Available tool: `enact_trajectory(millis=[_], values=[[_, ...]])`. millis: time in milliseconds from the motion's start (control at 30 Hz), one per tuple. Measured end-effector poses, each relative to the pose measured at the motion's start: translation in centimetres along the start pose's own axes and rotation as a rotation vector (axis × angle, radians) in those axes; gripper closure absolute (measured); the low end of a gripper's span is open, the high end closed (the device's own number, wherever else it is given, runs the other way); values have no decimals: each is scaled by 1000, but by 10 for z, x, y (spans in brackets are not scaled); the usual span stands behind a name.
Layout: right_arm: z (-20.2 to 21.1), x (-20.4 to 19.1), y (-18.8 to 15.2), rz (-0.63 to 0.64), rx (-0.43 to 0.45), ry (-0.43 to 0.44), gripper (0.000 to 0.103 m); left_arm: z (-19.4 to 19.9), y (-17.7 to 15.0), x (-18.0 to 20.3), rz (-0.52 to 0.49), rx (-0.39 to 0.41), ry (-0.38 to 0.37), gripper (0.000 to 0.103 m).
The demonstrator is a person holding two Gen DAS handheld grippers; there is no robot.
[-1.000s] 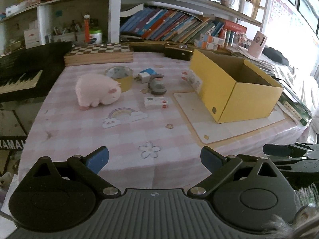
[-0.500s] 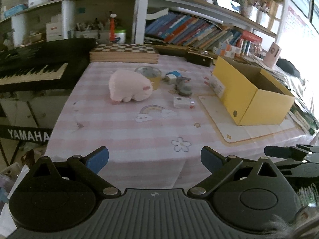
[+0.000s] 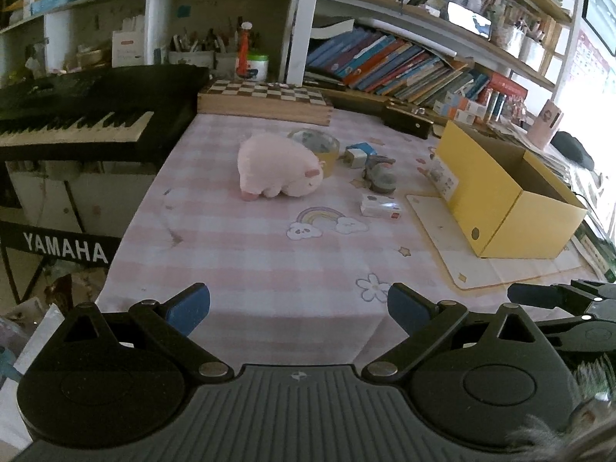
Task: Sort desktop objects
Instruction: 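Withdraw both open tools from the box back toward the table items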
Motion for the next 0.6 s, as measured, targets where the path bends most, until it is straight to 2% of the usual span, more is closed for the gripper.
enact_trajectory(millis=[467,600], values=[[-45,16,46,39,-4,47,21,-48,43,-3,31,2,55,3],[-62,24,61,46,-11,58,21,-68,61,1,25,13,70,0]])
Point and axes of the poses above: each gripper's, at about its wrist camera, not at the fingertips, and z roughly against the way its jaws point, x to its right, y to its top, the point moved 4 cm from there along -z, roughly the way its jaws point, and after that the axes turned 10 degrees about y, right-handed, at the moved point
